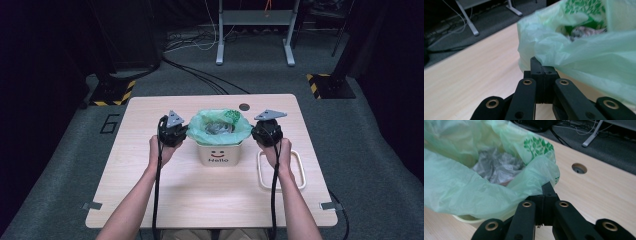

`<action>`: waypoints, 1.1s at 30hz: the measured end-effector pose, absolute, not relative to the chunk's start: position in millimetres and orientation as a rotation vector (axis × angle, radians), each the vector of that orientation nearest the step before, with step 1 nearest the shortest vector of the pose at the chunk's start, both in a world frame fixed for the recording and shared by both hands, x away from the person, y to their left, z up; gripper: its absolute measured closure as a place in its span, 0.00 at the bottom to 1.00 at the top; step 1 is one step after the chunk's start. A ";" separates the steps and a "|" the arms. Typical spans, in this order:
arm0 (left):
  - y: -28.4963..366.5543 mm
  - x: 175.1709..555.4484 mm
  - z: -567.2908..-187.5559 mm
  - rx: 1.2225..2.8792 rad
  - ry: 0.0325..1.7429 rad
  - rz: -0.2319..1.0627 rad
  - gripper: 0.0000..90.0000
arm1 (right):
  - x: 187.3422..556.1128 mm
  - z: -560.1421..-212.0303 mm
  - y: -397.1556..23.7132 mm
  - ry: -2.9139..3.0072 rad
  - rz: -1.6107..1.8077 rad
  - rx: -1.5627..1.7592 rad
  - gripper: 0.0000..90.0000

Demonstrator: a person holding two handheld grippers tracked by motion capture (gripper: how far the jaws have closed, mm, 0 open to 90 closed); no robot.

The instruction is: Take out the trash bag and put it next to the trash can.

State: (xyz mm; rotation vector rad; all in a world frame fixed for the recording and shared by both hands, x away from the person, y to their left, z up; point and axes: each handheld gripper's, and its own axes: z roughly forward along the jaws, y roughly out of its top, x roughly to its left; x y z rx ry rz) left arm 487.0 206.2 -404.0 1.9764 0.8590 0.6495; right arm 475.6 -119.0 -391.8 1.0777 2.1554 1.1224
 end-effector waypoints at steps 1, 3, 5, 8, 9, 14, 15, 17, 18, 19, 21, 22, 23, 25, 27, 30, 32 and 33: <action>205.6 486.8 -396.0 1.975 0.844 0.658 1.00 | 475.1 -388.0 -118.5 2.155 1.123 1.071 1.00; 204.1 485.9 -382.5 1.964 0.825 0.676 1.00 | 473.5 -375.9 -116.8 2.145 1.126 1.056 1.00; 202.9 484.9 -368.4 1.955 0.799 0.698 1.00 | 472.0 -365.8 -115.6 2.134 1.139 1.042 1.00; 199.8 483.1 -349.0 1.943 0.763 0.718 1.00 | 467.8 -347.9 -110.3 2.131 1.147 1.010 1.00; 198.0 482.1 -344.2 1.939 0.754 0.723 1.00 | 466.5 -343.4 -107.9 2.135 1.143 0.992 1.00; 189.4 479.9 -339.1 1.959 0.716 0.677 1.00 | 461.7 -332.9 -96.1 2.161 1.159 0.950 1.00; 186.9 480.0 -342.7 1.970 0.717 0.652 1.00 | 461.1 -333.1 -93.8 2.173 1.171 0.951 1.00; 183.4 481.4 -351.4 1.992 0.724 0.611 1.00 | 460.8 -337.2 -89.1 2.198 1.183 0.947 1.00; 181.8 482.4 -356.3 1.997 0.733 0.585 1.00 | 461.3 -342.0 -86.0 2.220 1.182 0.951 1.00; 180.4 482.9 -359.8 1.997 0.743 0.573 1.00 | 462.1 -346.6 -84.1 2.233 1.183 0.958 1.00; 179.2 485.5 -366.4 1.999 0.747 0.513 0.96 | 463.7 -353.8 -82.2 2.250 1.185 0.970 1.00; 177.9 486.8 -368.8 2.002 0.753 0.479 0.93 | 464.8 -356.8 -81.6 2.254 1.191 0.974 1.00; 176.9 487.2 -369.8 2.003 0.756 0.465 0.89 | 465.7 -358.9 -81.1 2.260 1.205 0.979 1.00; 175.0 487.7 -371.4 2.012 0.754 0.430 0.79 | 466.7 -359.5 -80.2 2.267 1.214 0.988 0.99; 174.8 487.3 -372.2 2.009 0.764 0.402 0.72 | 467.7 -358.8 -80.2 2.277 1.214 0.991 0.96; 176.4 487.3 -374.2 2.005 0.776 0.354 0.58 | 468.7 -355.4 -83.4 2.291 1.237 1.002 0.89; 177.2 488.4 -375.4 2.009 0.794 0.380 0.51 | 470.1 -352.0 -88.0 2.297 1.267 1.026 0.83; 177.1 488.9 -375.5 2.011 0.801 0.395 0.50 | 470.3 -350.4 -89.8 2.286 1.265 1.032 0.78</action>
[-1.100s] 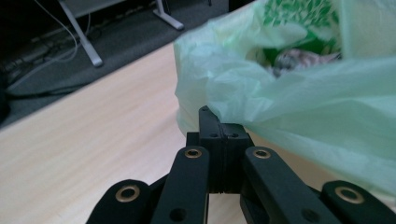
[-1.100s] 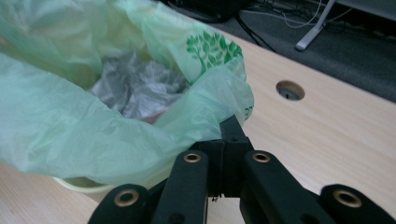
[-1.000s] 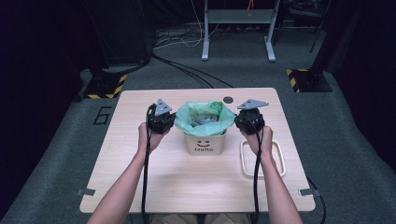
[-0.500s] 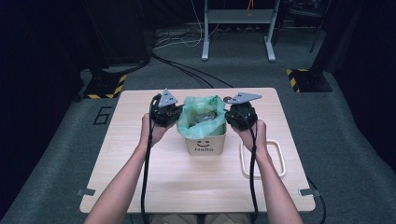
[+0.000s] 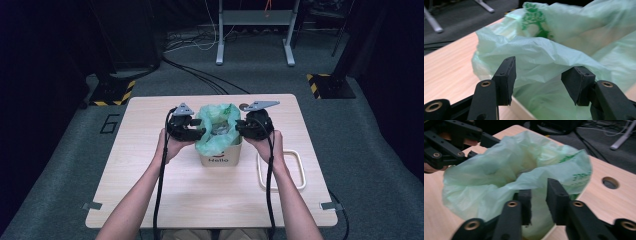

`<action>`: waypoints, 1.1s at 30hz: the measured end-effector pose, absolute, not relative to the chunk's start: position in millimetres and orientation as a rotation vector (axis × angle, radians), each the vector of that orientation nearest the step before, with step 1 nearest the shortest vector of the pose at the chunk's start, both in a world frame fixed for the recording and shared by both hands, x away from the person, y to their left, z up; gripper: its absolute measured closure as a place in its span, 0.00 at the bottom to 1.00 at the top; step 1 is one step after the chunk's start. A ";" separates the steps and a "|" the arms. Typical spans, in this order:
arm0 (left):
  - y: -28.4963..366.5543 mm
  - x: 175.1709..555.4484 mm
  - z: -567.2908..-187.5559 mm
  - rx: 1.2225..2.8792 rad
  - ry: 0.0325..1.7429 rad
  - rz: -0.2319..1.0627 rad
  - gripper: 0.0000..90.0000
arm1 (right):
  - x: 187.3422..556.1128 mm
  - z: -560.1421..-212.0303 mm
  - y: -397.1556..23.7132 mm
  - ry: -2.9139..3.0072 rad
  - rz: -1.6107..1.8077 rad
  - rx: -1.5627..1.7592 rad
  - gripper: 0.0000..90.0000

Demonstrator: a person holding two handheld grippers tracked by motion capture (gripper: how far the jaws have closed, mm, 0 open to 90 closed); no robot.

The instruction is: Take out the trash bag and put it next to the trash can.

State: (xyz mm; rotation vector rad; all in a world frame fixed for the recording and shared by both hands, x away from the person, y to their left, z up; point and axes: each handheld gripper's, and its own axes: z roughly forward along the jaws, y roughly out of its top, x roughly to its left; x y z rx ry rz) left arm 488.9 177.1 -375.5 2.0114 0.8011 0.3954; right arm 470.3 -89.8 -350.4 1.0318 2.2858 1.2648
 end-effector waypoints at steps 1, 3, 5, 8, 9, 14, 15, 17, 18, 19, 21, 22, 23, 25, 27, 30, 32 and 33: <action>177.1 490.8 -375.4 2.017 0.814 0.426 0.48 | 470.6 -349.1 -91.0 2.274 1.253 1.040 0.71; 176.5 493.6 -375.3 2.022 0.831 0.464 0.44 | 473.4 -346.5 -94.5 2.237 1.215 1.066 0.65; 176.8 498.1 -375.5 2.018 0.851 0.492 0.42 | 478.2 -346.7 -95.5 2.222 1.168 1.064 0.57; 177.2 504.4 -376.5 2.020 0.877 0.541 0.41 | 487.8 -350.7 -93.3 2.222 1.089 1.063 0.47; 177.3 506.0 -377.2 2.018 0.880 0.548 0.41 | 492.6 -353.0 -91.7 2.217 1.057 1.064 0.47; 177.7 514.5 -379.8 2.010 0.878 0.605 0.48 | 508.1 -360.0 -87.7 2.232 1.071 1.042 0.45; 177.9 516.0 -379.4 2.009 0.875 0.608 0.49 | 510.0 -360.4 -87.3 2.233 1.085 1.030 0.48; 178.2 519.7 -377.8 1.992 0.863 0.578 0.60 | 514.8 -361.5 -84.4 2.253 1.126 1.015 0.55; 177.3 521.5 -376.9 1.987 0.861 0.576 0.64 | 516.5 -362.0 -82.8 2.262 1.123 1.013 0.59; 176.0 523.5 -376.0 1.990 0.861 0.573 0.69 | 519.2 -362.9 -80.7 2.275 1.114 1.008 0.63; 173.1 526.9 -375.1 2.000 0.842 0.571 0.80 | 525.3 -365.3 -76.6 2.291 1.107 1.015 0.73; 171.2 528.6 -375.1 2.009 0.845 0.563 0.85 | 527.9 -366.5 -75.0 2.296 1.118 1.018 0.78; 169.8 530.3 -375.2 2.009 0.847 0.547 0.91 | 529.9 -367.3 -73.4 2.289 1.113 1.034 0.86; 168.2 532.2 -374.7 2.006 0.846 0.525 1.00 | 532.8 -369.1 -71.7 2.290 1.137 1.059 0.97; 166.8 532.9 -373.4 1.999 0.837 0.498 1.00 | 535.0 -370.5 -72.0 2.288 1.163 1.100 1.00; 164.1 531.2 -369.5 1.993 0.818 0.488 1.00 | 534.9 -366.3 -76.1 2.267 1.241 1.139 1.00; 163.0 529.5 -366.6 1.987 0.813 0.471 1.00 | 533.7 -360.9 -79.3 2.258 1.291 1.149 1.00; 162.8 528.5 -365.3 1.980 0.812 0.469 1.00 | 532.4 -357.3 -81.1 2.252 1.315 1.154 1.00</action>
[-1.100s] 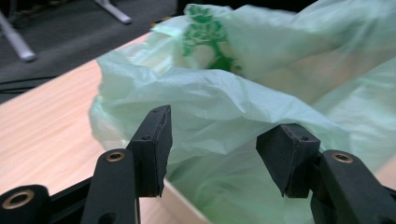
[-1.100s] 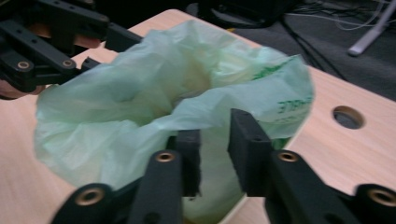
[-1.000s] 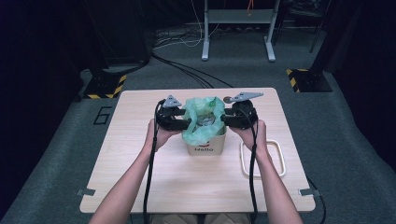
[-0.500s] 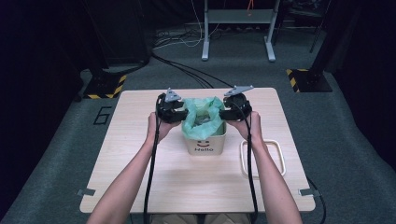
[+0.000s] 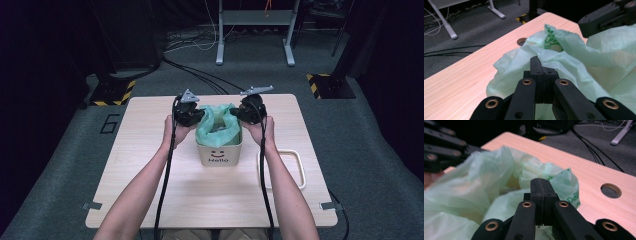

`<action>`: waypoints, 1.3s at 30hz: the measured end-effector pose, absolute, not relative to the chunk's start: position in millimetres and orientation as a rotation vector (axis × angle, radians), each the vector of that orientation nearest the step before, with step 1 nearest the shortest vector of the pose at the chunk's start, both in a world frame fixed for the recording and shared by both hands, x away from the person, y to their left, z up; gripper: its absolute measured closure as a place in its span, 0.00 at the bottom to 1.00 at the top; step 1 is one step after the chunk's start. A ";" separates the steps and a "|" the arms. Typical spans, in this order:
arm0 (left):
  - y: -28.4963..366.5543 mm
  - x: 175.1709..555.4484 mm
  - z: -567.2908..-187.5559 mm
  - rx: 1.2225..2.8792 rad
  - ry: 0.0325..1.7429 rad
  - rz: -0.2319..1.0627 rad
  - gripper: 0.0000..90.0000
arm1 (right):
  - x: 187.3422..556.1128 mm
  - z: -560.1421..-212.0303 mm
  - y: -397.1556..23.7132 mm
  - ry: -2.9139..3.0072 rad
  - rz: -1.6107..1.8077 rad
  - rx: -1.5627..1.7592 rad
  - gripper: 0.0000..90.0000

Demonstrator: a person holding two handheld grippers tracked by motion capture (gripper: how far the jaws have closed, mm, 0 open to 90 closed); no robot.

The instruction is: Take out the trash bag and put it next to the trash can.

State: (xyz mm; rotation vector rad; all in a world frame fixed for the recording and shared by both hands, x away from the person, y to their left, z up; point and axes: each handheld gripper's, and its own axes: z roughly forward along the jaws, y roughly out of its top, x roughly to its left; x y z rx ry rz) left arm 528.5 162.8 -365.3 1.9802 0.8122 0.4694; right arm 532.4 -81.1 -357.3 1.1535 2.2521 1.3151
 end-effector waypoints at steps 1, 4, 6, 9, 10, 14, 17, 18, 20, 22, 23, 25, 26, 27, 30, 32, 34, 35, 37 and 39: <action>162.9 528.2 -364.0 1.975 0.821 0.464 1.00 | 530.8 -353.8 -83.0 2.241 1.334 1.155 1.00; 165.1 529.8 -360.3 1.966 0.856 0.433 0.95 | 530.1 -344.1 -90.3 2.226 1.371 1.217 0.89; 167.3 531.4 -355.2 1.952 0.868 0.400 0.83 | 530.6 -336.1 -92.9 2.222 1.348 1.249 0.74; 168.0 533.3 -345.3 1.955 0.901 0.374 0.67 | 531.4 -326.5 -91.9 2.224 1.329 1.282 0.56; 167.1 533.1 -343.7 1.964 0.902 0.384 0.62 | 533.5 -323.6 -90.0 2.231 1.307 1.297 0.50; 161.6 533.1 -341.9 2.004 0.902 0.389 0.52 | 548.0 -327.9 -81.5 2.257 1.203 1.389 0.41; 157.7 533.7 -346.5 2.028 0.900 0.382 0.52 | 562.3 -342.2 -78.0 2.291 1.129 1.482 0.40; 156.9 533.9 -348.3 2.041 0.893 0.383 0.55 | 565.5 -347.5 -77.1 2.304 1.113 1.498 0.42; 156.0 534.4 -352.8 2.051 0.876 0.369 0.68 | 569.3 -358.4 -73.8 2.328 1.065 1.516 0.55; 155.5 534.3 -355.7 2.051 0.872 0.364 0.80 | 569.8 -363.1 -72.5 2.334 1.036 1.510 0.68; 155.3 534.2 -357.2 2.050 0.866 0.359 0.84 | 570.0 -365.4 -72.1 2.327 1.020 1.515 0.74; 154.2 533.4 -359.8 2.047 0.861 0.354 0.93 | 570.1 -367.8 -72.7 2.326 1.031 1.519 0.86; 153.9 532.8 -360.7 2.047 0.856 0.355 0.96 | 569.8 -368.0 -72.8 2.320 1.024 1.513 0.92; 154.0 532.5 -361.5 2.042 0.851 0.350 0.99 | 569.5 -368.1 -73.1 2.319 1.036 1.511 0.96; 154.9 531.8 -361.0 2.029 0.851 0.352 1.00 | 566.7 -364.8 -73.2 2.311 1.060 1.483 1.00; 157.0 530.8 -358.5 2.022 0.846 0.362 1.00 | 563.7 -360.2 -73.0 2.302 1.072 1.457 1.00; 160.6 529.4 -354.0 2.002 0.844 0.372 1.00 | 559.4 -352.0 -74.0 2.283 1.103 1.420 1.00; 163.2 528.5 -350.9 1.989 0.845 0.376 1.00 | 557.3 -347.7 -75.0 2.277 1.118 1.405 1.00; 166.6 527.4 -345.8 1.972 0.844 0.385 1.00 | 552.4 -339.0 -76.7 2.260 1.148 1.386 1.00; 169.4 526.2 -339.7 1.963 0.836 0.395 1.00 | 547.9 -331.3 -77.5 2.259 1.159 1.356 1.00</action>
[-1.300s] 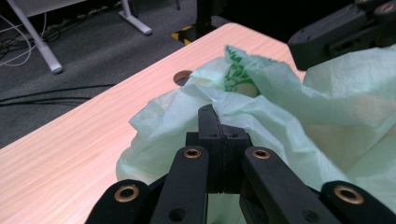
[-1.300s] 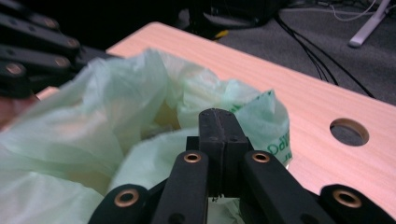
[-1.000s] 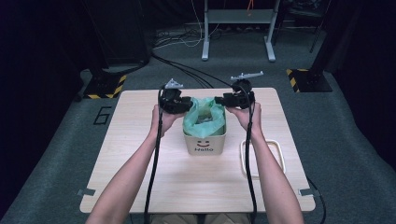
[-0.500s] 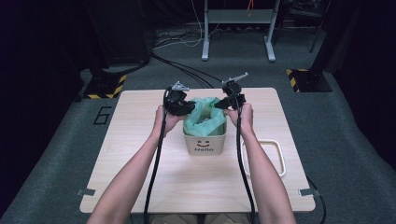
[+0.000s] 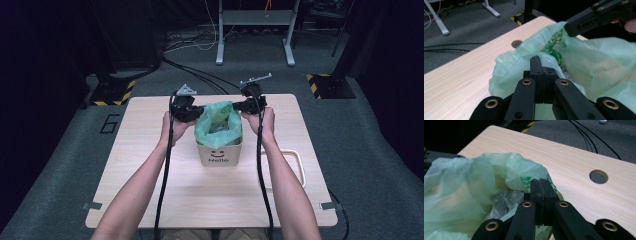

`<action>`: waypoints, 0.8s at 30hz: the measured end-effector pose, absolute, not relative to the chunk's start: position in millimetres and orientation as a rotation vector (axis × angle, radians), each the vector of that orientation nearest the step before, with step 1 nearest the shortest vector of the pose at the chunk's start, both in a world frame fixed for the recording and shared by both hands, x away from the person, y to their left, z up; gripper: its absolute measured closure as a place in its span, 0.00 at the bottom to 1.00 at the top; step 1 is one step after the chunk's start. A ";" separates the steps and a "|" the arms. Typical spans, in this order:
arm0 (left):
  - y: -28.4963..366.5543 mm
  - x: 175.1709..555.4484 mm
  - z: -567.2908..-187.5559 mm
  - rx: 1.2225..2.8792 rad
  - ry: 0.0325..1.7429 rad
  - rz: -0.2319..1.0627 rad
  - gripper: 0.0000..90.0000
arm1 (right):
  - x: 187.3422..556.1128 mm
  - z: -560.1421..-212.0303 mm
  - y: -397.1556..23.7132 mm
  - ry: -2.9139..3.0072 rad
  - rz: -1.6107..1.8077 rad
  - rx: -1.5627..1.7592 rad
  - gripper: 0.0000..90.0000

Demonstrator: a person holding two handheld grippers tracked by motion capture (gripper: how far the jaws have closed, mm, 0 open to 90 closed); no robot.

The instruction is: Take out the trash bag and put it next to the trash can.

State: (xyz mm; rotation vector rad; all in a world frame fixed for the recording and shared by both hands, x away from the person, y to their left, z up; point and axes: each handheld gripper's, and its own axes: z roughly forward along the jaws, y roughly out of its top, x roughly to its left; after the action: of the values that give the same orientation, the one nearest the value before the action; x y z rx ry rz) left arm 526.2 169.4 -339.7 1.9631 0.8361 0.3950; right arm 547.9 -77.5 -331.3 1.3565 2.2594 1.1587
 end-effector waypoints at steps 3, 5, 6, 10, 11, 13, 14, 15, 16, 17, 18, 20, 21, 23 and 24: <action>172.0 523.7 -330.1 1.954 0.817 0.401 1.00 | 541.1 -319.5 -77.4 2.251 1.199 1.329 1.00; 172.2 522.0 -328.3 1.945 0.809 0.392 1.00 | 537.6 -315.4 -76.3 2.250 1.213 1.307 1.00; 171.9 521.1 -329.4 1.944 0.797 0.363 1.00 | 535.2 -313.9 -75.4 2.254 1.230 1.294 1.00; 165.3 516.8 -342.6 1.991 0.773 0.348 1.00 | 526.3 -322.0 -67.9 2.305 1.226 1.257 1.00; 164.3 516.2 -346.9 2.002 0.773 0.341 0.99 | 525.5 -328.2 -65.8 2.341 1.199 1.250 1.00; 163.8 515.2 -353.6 2.009 0.777 0.329 0.99 | 524.4 -335.7 -65.1 2.389 1.180 1.245 0.96; 164.1 514.4 -356.7 2.008 0.779 0.319 0.99 | 523.7 -336.6 -66.2 2.379 1.190 1.248 0.89; 164.9 513.1 -359.5 2.009 0.779 0.314 0.99 | 523.4 -335.9 -69.6 2.352 1.234 1.241 0.83; 166.0 512.1 -361.2 2.012 0.777 0.314 0.99 | 523.5 -333.0 -75.0 2.300 1.310 1.230 0.74; 167.0 511.2 -362.5 2.010 0.780 0.308 0.99 | 524.1 -329.5 -78.5 2.266 1.349 1.230 0.71; 167.9 510.3 -363.3 2.012 0.781 0.311 0.99 | 526.3 -326.7 -80.1 2.228 1.336 1.231 0.67; 170.4 509.9 -363.7 2.013 0.783 0.312 0.99 | 532.9 -324.0 -79.9 2.215 1.298 1.235 0.57; 171.5 510.0 -363.4 2.012 0.786 0.315 0.99 | 539.6 -324.5 -78.0 2.235 1.268 1.257 0.52; 174.4 511.1 -362.5 2.009 0.793 0.324 0.99 | 548.7 -328.3 -73.2 2.269 1.216 1.285 0.42; 175.4 511.4 -362.2 2.006 0.799 0.327 0.99 | 555.1 -332.6 -69.7 2.304 1.181 1.317 0.41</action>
State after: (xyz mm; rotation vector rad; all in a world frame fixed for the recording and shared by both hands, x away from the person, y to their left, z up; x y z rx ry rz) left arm 511.4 175.4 -362.2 2.0057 0.7993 0.3266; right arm 555.1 -69.7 -332.6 1.3166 2.3040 1.1812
